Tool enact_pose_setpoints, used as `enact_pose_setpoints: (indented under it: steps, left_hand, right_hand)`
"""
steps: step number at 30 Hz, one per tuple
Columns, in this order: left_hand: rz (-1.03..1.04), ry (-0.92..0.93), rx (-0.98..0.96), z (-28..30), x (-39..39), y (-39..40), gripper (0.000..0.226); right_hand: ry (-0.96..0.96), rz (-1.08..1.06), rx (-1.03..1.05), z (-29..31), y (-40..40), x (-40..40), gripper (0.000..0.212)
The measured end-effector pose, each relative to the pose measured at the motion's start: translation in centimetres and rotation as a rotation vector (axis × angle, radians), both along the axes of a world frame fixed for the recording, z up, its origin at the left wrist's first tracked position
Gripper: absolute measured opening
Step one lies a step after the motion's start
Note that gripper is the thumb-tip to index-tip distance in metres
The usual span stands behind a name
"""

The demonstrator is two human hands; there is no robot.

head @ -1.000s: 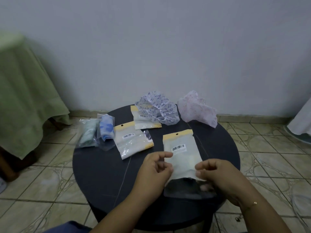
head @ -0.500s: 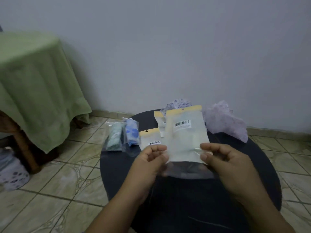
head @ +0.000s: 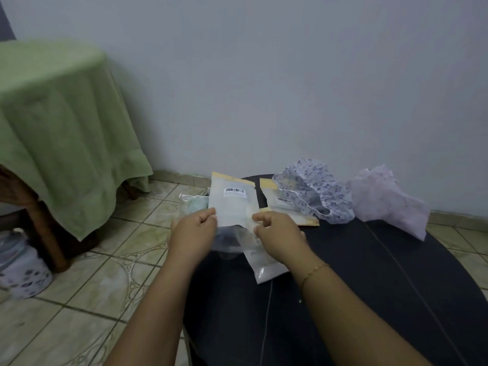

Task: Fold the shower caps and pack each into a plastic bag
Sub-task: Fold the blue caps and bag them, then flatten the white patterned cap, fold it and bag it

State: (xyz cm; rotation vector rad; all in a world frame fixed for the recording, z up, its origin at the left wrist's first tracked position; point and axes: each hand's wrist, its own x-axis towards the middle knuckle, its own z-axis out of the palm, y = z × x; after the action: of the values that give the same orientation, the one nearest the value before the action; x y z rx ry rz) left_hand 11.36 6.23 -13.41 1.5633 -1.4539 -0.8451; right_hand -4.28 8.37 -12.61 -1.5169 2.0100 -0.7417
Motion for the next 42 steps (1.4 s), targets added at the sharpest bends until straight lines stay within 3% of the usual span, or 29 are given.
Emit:
enact_pose_setpoints:
  steps: [3, 5, 12, 21, 23, 27, 31, 33, 35, 37, 42]
  left_hand:
    - [0.049, -0.323, 0.060, -0.6, -0.6, -0.5, 0.035]
    - [0.078, -0.416, 0.033, -0.4, -1.2, -0.5, 0.037]
    - [0.128, -0.502, -0.192, 1.2, -3.4, 1.0, 0.037]
    - [-0.233, -0.555, -0.262, 0.6, -11.6, 3.7, 0.038]
    - [-0.291, -0.471, -0.174, 0.4, -13.4, 3.2, 0.040]
    - [-0.331, -0.057, 0.041, 2.0, -16.0, 1.4, 0.043]
    - [-0.123, 0.427, 0.331, 2.7, -18.4, -3.9, 0.044]
    - [-0.062, 0.579, 0.409, 2.7, -18.9, -4.9, 0.029]
    - [-0.038, 0.652, 0.482, 2.8, -19.5, -5.0, 0.009]
    - [-0.025, 0.713, 0.550, 2.5, -20.2, -5.4, 0.019]
    - [-0.039, 0.743, 0.526, 2.2, -20.8, -4.9, 0.012]
  right_hand:
    - [0.116, 0.020, 0.112, -0.2, -1.0, 0.1, 0.036]
    - [0.137, 0.037, 0.129, -0.3, -1.3, 0.1, 0.035]
    - [0.082, 0.033, -0.002, 0.3, 0.6, -2.8, 0.033]
    - [0.413, -0.177, -0.058, 1.3, 2.3, -9.4, 0.040]
    - [0.435, -0.175, -0.022, 1.1, 1.9, -10.2, 0.045]
    - [0.386, -0.192, -0.065, 0.8, 0.3, -11.7, 0.050]
    - [0.286, -0.217, -0.216, 1.3, -2.5, -13.1, 0.063]
    - [0.259, -0.203, -0.241, 1.5, -4.0, -13.9, 0.070]
    - [0.241, -0.207, -0.201, 1.6, -5.3, -14.5, 0.078]
    - [0.176, -0.250, -0.119, 1.6, -6.3, -15.0, 0.086]
    - [0.016, -0.323, -0.058, 1.3, -6.4, -15.6, 0.089]
